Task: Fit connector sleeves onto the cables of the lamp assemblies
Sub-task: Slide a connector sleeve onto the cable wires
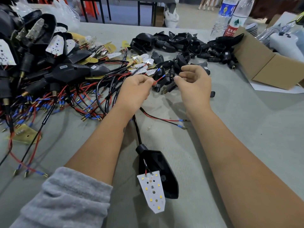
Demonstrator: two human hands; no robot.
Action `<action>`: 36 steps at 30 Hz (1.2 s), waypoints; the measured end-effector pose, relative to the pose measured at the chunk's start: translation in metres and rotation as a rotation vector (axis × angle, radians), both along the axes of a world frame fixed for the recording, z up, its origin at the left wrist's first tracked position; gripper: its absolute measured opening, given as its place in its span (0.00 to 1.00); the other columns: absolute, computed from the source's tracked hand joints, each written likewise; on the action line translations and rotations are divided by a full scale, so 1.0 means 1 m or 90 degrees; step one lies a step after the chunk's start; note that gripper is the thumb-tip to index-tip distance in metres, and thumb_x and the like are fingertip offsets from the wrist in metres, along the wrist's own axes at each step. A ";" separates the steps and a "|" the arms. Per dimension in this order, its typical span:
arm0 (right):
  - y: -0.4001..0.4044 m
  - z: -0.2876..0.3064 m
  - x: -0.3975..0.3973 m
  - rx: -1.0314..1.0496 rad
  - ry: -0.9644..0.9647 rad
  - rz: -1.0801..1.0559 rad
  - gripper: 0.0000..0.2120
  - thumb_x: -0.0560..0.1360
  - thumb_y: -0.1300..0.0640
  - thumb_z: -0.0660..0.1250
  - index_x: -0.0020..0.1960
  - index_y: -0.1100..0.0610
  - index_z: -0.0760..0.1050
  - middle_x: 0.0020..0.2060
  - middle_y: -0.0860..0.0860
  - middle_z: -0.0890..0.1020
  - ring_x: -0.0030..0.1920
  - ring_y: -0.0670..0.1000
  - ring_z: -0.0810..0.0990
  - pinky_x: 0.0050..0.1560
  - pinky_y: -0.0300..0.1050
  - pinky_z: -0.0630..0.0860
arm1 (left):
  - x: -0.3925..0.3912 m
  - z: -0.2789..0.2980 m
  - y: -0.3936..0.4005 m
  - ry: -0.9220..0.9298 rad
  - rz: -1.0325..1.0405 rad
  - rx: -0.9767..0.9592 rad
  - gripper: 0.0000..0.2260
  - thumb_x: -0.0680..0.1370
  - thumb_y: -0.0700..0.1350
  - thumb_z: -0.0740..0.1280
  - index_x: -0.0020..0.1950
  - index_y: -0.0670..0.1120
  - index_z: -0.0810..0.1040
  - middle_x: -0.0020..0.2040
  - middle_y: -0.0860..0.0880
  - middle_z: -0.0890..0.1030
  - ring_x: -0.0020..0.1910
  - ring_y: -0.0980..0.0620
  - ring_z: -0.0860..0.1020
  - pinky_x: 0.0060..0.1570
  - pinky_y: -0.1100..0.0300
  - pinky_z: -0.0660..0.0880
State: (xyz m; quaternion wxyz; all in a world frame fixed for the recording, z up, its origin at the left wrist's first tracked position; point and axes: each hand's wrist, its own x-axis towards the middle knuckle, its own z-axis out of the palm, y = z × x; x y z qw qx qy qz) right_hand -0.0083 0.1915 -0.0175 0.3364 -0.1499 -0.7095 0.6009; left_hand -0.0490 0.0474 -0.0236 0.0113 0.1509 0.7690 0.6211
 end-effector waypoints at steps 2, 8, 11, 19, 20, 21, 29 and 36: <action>-0.001 -0.002 -0.001 0.033 -0.019 0.030 0.10 0.72 0.67 0.70 0.50 0.56 0.76 0.41 0.48 0.79 0.40 0.44 0.76 0.46 0.33 0.76 | 0.001 0.000 -0.001 0.006 -0.007 0.011 0.11 0.80 0.46 0.64 0.39 0.51 0.80 0.26 0.52 0.71 0.26 0.56 0.66 0.27 0.69 0.65; 0.001 -0.006 -0.003 0.173 -0.122 0.066 0.06 0.71 0.64 0.70 0.41 0.53 0.79 0.35 0.45 0.80 0.38 0.45 0.77 0.44 0.41 0.76 | -0.001 -0.001 -0.002 0.014 -0.001 0.029 0.09 0.79 0.47 0.68 0.39 0.52 0.82 0.35 0.46 0.76 0.29 0.58 0.69 0.34 0.68 0.69; 0.003 -0.007 -0.002 0.291 -0.178 0.056 0.06 0.72 0.60 0.68 0.37 0.52 0.77 0.32 0.43 0.78 0.35 0.45 0.75 0.40 0.42 0.73 | -0.003 -0.001 -0.003 0.010 0.016 0.025 0.09 0.80 0.45 0.66 0.41 0.51 0.82 0.27 0.53 0.73 0.24 0.61 0.66 0.28 0.72 0.66; -0.010 -0.008 0.003 0.547 -0.269 0.148 0.08 0.73 0.56 0.65 0.52 0.50 0.78 0.46 0.47 0.77 0.50 0.50 0.75 0.46 0.47 0.73 | -0.006 -0.004 -0.001 -0.003 0.033 0.026 0.13 0.81 0.38 0.61 0.43 0.53 0.77 0.37 0.54 0.77 0.27 0.64 0.72 0.28 0.74 0.67; -0.010 -0.008 0.003 0.498 -0.249 0.152 0.09 0.73 0.58 0.65 0.52 0.51 0.78 0.43 0.46 0.77 0.49 0.49 0.76 0.46 0.46 0.73 | -0.006 -0.004 -0.001 -0.003 0.037 0.021 0.13 0.81 0.37 0.61 0.43 0.54 0.77 0.38 0.54 0.78 0.29 0.64 0.72 0.29 0.74 0.67; -0.009 -0.008 0.002 0.429 -0.225 0.150 0.09 0.74 0.59 0.66 0.53 0.51 0.78 0.41 0.44 0.77 0.46 0.47 0.76 0.45 0.44 0.72 | -0.006 -0.003 -0.001 -0.004 0.036 0.020 0.13 0.81 0.37 0.60 0.43 0.54 0.76 0.38 0.54 0.78 0.29 0.64 0.73 0.29 0.74 0.67; -0.002 0.000 -0.002 -0.252 -0.003 0.175 0.08 0.76 0.69 0.67 0.53 0.61 0.75 0.39 0.57 0.77 0.36 0.50 0.78 0.36 0.38 0.75 | -0.004 -0.006 0.001 0.040 0.015 0.032 0.10 0.80 0.42 0.63 0.45 0.56 0.78 0.37 0.54 0.78 0.36 0.59 0.74 0.43 0.63 0.73; -0.001 0.000 -0.004 -0.447 0.066 0.189 0.07 0.77 0.69 0.65 0.53 0.60 0.72 0.44 0.57 0.77 0.35 0.49 0.77 0.35 0.38 0.75 | -0.003 -0.007 0.001 0.053 -0.035 0.035 0.13 0.79 0.40 0.66 0.44 0.59 0.80 0.41 0.60 0.82 0.42 0.64 0.78 0.49 0.67 0.74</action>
